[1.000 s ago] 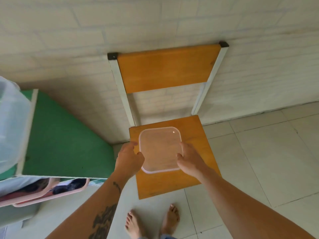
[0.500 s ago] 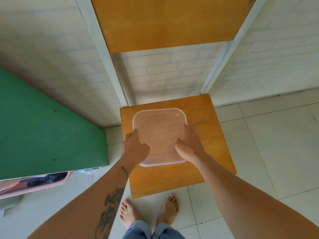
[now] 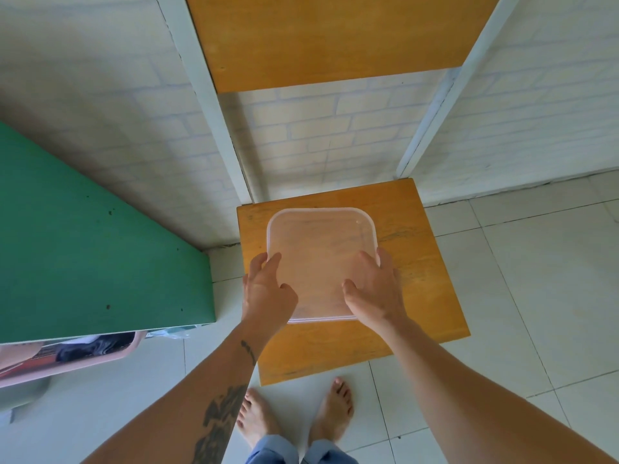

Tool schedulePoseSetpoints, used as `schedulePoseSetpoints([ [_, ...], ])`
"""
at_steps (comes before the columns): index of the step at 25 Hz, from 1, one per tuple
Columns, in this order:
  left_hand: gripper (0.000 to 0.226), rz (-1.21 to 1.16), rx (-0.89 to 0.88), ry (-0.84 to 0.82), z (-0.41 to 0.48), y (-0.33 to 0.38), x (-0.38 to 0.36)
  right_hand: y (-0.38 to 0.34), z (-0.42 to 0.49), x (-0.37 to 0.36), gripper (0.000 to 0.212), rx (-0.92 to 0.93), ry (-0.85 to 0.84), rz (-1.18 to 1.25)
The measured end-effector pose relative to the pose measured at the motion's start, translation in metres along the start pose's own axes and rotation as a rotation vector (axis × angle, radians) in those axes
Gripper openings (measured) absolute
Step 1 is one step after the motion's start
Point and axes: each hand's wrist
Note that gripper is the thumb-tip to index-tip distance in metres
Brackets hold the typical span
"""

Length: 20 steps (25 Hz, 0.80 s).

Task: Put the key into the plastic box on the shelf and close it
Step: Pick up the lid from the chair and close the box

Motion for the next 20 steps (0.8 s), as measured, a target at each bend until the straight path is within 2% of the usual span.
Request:
schedulePoseSetpoints([
  [5,0.061,0.015,-0.13,0.158,-0.043,0.033,0.031,-0.028,-0.045,0.037,0.053,0.066,0.116,0.001],
  [10,0.06,-0.065,-0.171,0.221,-0.109,0.09,0.094,-0.078,-0.108,0.107,0.059,0.158,0.192,0.025],
  [16,0.058,-0.082,-0.289,0.386,-0.185,0.152,0.172,-0.146,-0.17,0.19,0.062,0.34,0.26,0.028],
  [20,0.058,-0.083,-0.351,0.505,-0.212,0.169,0.224,-0.198,-0.187,0.219,0.059,0.466,0.317,0.033],
])
Point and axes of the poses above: each hand's wrist, its own z-axis towards the middle knuckle, its own x-axis out of the back of the hand, y = z × x, and after that the axes turned 8 degrees about -y, right-handed
